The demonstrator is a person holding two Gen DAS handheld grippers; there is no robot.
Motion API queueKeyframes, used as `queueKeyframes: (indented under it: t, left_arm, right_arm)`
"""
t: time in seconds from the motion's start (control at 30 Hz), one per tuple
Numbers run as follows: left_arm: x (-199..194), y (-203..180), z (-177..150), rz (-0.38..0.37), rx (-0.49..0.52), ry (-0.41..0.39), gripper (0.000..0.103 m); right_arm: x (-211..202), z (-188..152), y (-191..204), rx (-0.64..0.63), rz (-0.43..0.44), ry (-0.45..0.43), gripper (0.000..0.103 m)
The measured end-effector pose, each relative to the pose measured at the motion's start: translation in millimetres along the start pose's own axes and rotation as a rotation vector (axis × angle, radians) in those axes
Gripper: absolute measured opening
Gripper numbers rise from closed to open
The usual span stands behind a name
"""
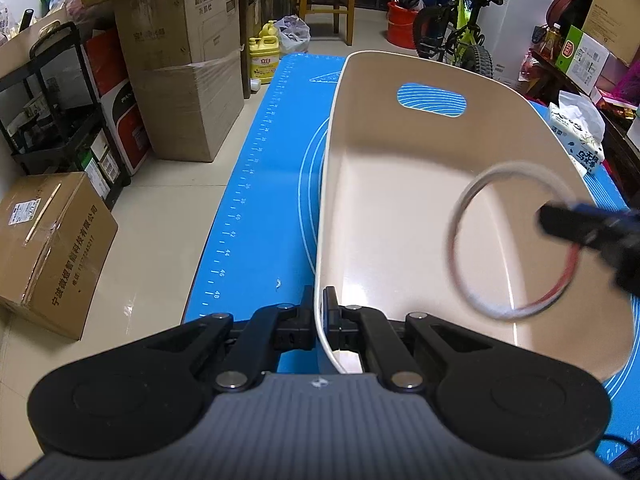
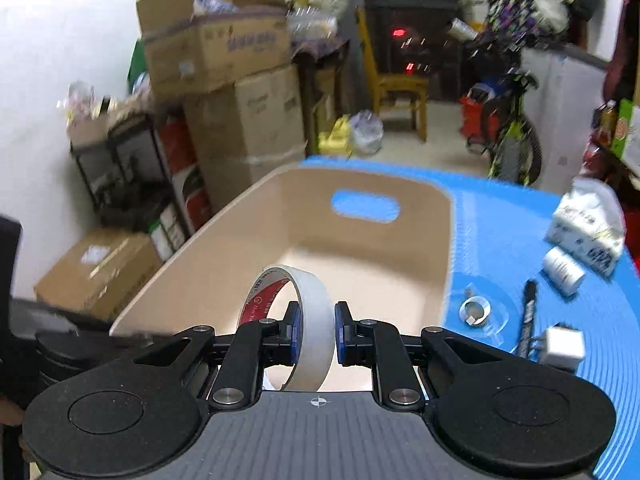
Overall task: Organize rigid objects
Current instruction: 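Carry the masking tape roll into the bin and open the right gripper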
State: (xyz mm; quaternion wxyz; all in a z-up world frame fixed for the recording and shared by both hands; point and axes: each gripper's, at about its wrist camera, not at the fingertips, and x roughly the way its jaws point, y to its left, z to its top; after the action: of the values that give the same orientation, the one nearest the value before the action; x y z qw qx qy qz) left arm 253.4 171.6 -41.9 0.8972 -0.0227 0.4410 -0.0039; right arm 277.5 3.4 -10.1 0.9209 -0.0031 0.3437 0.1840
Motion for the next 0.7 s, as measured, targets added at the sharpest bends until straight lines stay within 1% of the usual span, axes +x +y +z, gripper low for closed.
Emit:
queueKeyframes:
  t: [0.27, 0.37, 0.4, 0.47, 0.5, 0.53, 0.57, 0.63, 0.7]
  left_arm:
    - [0, -1, 0, 0.002, 0.005, 0.001, 0.004]
    - [0, -1, -1, 0.004, 0.009, 0.002, 0.004]
    - [0, -1, -1, 0.004, 0.009, 0.002, 0.004]
    - [0, -1, -1, 0.005, 0.012, 0.003, 0.004]
    - [0, -2, -1, 0.005, 0.012, 0.003, 0.004]
    - [0, -2, -1, 0.006, 0.012, 0.003, 0.004]
    - [0, -2, -1, 0.007, 0.012, 0.003, 0.004]
    - [0, -2, -1, 0.01, 0.014, 0.004, 0.004]
    - [0, -3, 0, 0.013, 0.016, 0.004, 0.004]
  right_arm:
    - [34, -11, 12, -0.049, 0.004, 0.195, 0.027]
    - [37, -15, 19, -0.092, -0.01, 0.224, 0.027]
    - [38, -14, 19, -0.09, -0.006, 0.23, 0.027]
    - [35, -13, 18, -0.068, 0.013, 0.224, 0.029]
    - [31, -13, 15, -0.055, 0.02, 0.207, 0.032]
    - [25, -12, 13, -0.047, 0.024, 0.183, 0.04]
    - [19, -11, 10, -0.044, 0.027, 0.158, 0.042]
    - [4, -8, 4, -0.029, 0.023, 0.106, 0.054]
    - [-8, -4, -4, -0.016, 0.018, 0.064, 0.059]
